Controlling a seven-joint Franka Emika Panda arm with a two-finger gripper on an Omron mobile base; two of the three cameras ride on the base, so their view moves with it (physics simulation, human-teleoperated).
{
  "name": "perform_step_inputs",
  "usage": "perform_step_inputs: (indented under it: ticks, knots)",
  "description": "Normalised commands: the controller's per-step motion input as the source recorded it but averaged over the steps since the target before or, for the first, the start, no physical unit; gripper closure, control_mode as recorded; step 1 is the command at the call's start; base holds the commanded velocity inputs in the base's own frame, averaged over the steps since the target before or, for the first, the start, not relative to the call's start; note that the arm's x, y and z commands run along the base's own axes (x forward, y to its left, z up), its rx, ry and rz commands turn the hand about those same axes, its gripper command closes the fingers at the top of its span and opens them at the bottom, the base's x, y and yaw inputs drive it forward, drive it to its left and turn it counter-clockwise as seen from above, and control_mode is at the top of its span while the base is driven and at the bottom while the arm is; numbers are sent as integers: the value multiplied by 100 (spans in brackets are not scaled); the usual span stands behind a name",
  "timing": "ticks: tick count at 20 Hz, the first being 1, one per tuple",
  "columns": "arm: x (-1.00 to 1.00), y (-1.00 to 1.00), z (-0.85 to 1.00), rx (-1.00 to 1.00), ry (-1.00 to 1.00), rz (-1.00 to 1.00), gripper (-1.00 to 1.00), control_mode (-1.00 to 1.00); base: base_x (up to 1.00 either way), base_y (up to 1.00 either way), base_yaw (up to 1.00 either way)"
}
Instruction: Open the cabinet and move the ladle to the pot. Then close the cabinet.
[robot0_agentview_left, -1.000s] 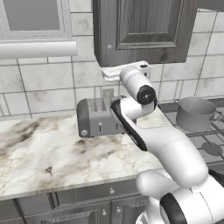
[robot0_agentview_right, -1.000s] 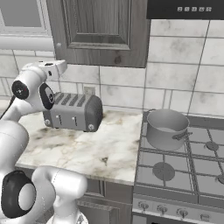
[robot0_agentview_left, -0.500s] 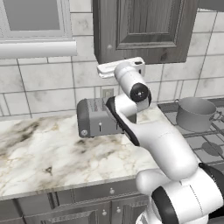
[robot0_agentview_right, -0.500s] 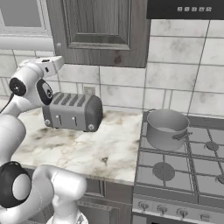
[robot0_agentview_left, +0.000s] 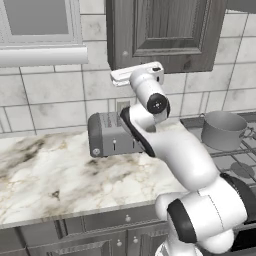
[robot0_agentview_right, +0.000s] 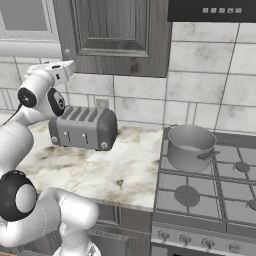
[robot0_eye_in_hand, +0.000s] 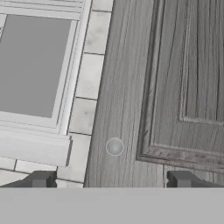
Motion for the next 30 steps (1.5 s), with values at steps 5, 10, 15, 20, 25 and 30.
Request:
perform_step_inputs:
  ticks: [5, 10, 15, 20, 25, 30]
  knots:
    - [25, 0, 8, -1, -7, 1, -100, -100, 0, 0, 0]
    - [33, 0, 16, 0, 0, 0, -100, -100, 0, 0, 0]
    - [35, 0, 5, 0, 1, 0, -100, -100, 0, 0, 0]
    - [40, 0, 0, 0, 2, 0, -100, -100, 0, 0, 0]
    - [35, 0, 0, 0, 1, 0, -100, -100, 0, 0, 0]
    - [29, 0, 0, 0, 0, 0, -100, -100, 0, 0, 0]
